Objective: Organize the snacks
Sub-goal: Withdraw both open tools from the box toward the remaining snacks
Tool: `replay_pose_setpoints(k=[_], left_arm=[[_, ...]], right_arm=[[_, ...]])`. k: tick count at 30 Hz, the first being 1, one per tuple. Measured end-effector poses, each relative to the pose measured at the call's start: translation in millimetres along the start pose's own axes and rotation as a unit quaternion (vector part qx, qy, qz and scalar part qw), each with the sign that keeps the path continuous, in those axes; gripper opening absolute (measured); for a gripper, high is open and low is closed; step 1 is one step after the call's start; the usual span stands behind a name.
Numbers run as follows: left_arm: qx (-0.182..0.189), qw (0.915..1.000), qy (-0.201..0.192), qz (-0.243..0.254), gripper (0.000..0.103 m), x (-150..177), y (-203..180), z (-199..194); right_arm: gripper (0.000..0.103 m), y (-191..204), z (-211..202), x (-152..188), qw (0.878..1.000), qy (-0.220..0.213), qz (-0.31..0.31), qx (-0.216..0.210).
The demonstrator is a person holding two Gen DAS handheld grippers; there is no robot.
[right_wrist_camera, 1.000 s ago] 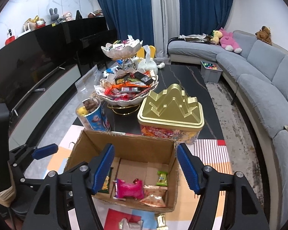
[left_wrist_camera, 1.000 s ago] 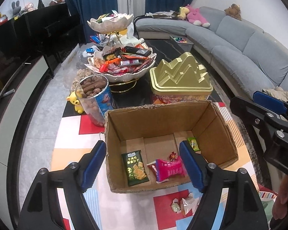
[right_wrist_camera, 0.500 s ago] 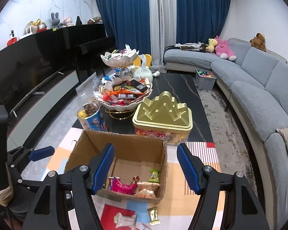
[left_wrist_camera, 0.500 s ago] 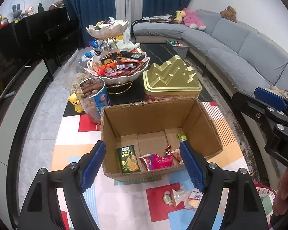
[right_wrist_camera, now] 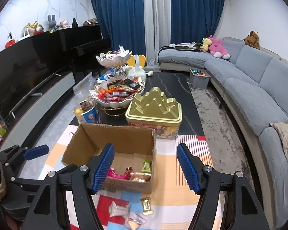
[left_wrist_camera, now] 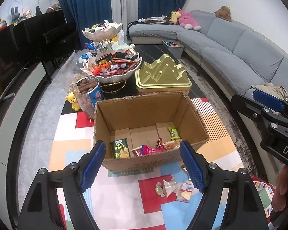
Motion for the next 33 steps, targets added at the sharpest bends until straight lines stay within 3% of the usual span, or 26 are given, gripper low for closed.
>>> replay_pose_setpoints(k=[14,33], left_arm=[[0.008,0.9997,0.012,0.021,0.079,30.4,-21.9,6.2],[0.024,0.9971,0.06,0.039,0.075,73.7,-39.3,46.8]], right_arm=[[0.068,-14.4,-2.9,40.0,1.0,0.014,0.009,0.01],[0.068,-19.9,22.5,108.1,0.998,0.054,0.031,0.022]])
Point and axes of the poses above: each gripper's, at about its wrist camera, not at the fingertips, and z roughly the way its jaws point, y to its left, x to its underside, the point moved 7 cm from there along z, roughly the way its jaws point, and after that the axes turned 13 degrees about y, right-handed, at the moved point
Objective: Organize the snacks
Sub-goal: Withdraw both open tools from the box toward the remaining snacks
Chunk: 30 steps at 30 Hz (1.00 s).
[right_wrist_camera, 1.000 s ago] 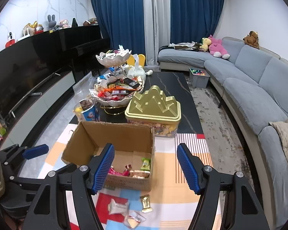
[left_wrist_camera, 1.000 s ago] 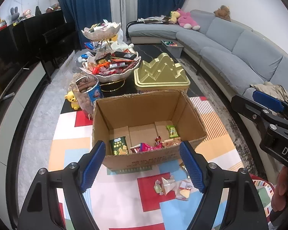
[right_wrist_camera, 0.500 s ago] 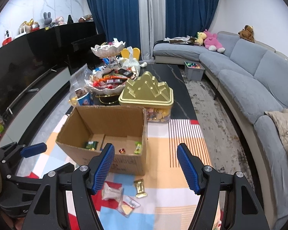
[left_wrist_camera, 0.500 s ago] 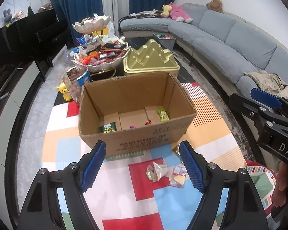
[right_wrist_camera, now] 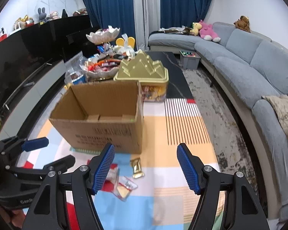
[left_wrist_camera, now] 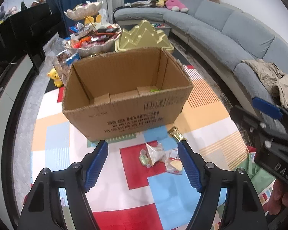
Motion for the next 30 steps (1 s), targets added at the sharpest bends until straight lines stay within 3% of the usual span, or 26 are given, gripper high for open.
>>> replay_pose_setpoints(k=[12,21,30], left_arm=[[0.009,0.9994,0.032,-0.008,0.07,12.2,-3.7,30.7],[0.011,0.9979,0.061,-0.015,0.07,24.5,-2.4,61.2],[0.028,0.9971,0.067,0.024,0.07,27.7,-10.1,86.9]], right_arm=[[0.068,3.8,30.5,54.4,1.0,0.005,0.024,0.014],[0.068,19.2,54.1,80.1,1.0,0.014,0.008,0.011],[0.068,36.6,75.6,91.9,1.0,0.021,-0.009,0.003]])
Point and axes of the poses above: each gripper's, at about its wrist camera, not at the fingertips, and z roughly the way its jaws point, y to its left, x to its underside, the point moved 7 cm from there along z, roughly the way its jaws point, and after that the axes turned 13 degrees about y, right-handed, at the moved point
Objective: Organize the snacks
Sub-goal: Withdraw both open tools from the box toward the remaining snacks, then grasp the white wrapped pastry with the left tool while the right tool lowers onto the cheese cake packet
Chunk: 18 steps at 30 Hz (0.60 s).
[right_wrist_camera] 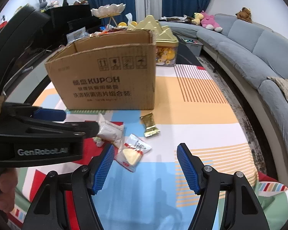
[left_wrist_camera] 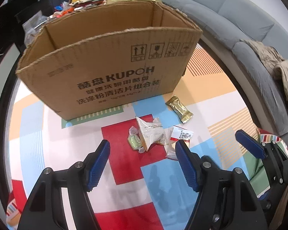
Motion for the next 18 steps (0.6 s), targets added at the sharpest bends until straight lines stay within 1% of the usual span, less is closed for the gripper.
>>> replay_pose_setpoints(k=[2,3,4,9,18], left_arm=[[0.003,1.0,0.002,0.004,0.066,-1.7,-0.2,5.5],[0.007,0.9999,0.004,0.007,0.061,-2.6,-0.1,9.0],[0.01,0.9999,0.006,0.009,0.059,-3.5,0.2,12.4],[0.023,0.9995,0.012,0.017,0.059,-7.7,4.4,27.1],[0.063,0.9976,0.008,0.028,0.048,-18.0,1.6,39.3]], right_arm=[[0.068,3.5,5.2,0.8,1.0,0.001,-0.001,0.0],[0.068,5.1,8.4,1.2,1.0,0.004,0.0,-0.001],[0.068,6.2,10.9,1.3,1.0,0.006,0.002,-0.001],[0.068,6.6,27.3,2.6,1.0,0.021,0.013,0.001],[0.068,15.8,52.6,3.2,0.999,0.046,0.018,-0.01]])
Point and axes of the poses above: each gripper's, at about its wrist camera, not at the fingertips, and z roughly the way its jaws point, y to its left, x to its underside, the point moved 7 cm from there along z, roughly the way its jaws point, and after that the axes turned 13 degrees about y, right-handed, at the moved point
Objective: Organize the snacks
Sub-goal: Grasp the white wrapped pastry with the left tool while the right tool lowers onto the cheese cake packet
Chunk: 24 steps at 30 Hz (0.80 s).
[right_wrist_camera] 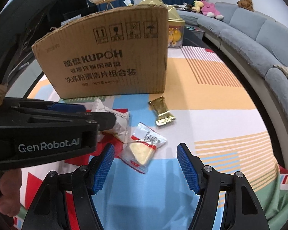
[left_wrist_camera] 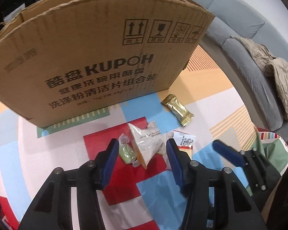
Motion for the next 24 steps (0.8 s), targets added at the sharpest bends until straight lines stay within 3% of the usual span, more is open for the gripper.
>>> replay_pose_setpoints(k=[9,20,24], left_arm=[[0.027,0.9996,0.002,-0.003,0.039,-4.0,2.6,11.7],[0.041,0.9991,-0.004,-0.001,0.028,-2.8,-4.6,11.2],[0.032,0.9994,-0.012,-0.003,0.024,-0.6,-5.1,7.8]], right_arm=[[0.067,-1.3,19.6,0.4,1.0,0.02,0.012,0.007],[0.038,-9.9,22.7,-1.5,1.0,0.021,0.016,0.003],[0.034,-15.9,22.9,-4.3,1.0,0.02,0.019,0.002]])
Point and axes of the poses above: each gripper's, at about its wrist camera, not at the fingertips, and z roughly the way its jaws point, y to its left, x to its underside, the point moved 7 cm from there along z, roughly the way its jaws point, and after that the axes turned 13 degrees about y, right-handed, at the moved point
